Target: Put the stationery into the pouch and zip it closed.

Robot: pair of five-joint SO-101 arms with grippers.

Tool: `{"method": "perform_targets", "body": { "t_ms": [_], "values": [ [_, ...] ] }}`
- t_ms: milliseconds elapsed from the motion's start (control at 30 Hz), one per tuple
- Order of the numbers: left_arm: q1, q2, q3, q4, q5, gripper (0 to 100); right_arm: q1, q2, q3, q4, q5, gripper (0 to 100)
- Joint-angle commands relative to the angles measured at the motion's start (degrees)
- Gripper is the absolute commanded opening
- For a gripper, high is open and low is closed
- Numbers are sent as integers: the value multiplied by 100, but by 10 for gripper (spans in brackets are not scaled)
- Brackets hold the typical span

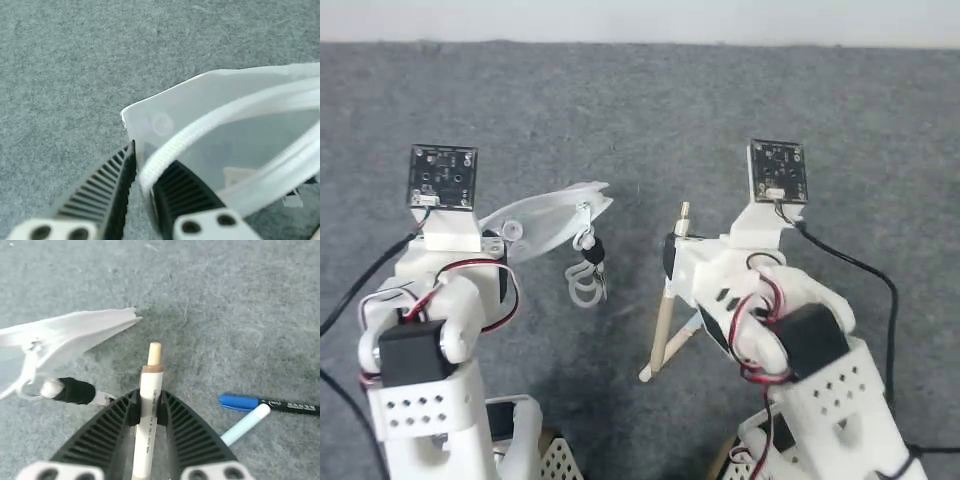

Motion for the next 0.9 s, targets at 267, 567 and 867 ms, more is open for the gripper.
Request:
{"method": "perform_targets", "body": {
  "t_ms": [267, 567, 867],
  "values": [
    [-9, 35, -57, -229, -44, 12, -444, -743, -79, -567, -35, 6],
    [-9, 35, -48, -229, -44, 12, -444, -1473, -79, -1569, -26, 6],
    [-9, 35, -57, -229, -44, 12, -444, -1631, -79, -2369, 519, 6]
  ]
}}
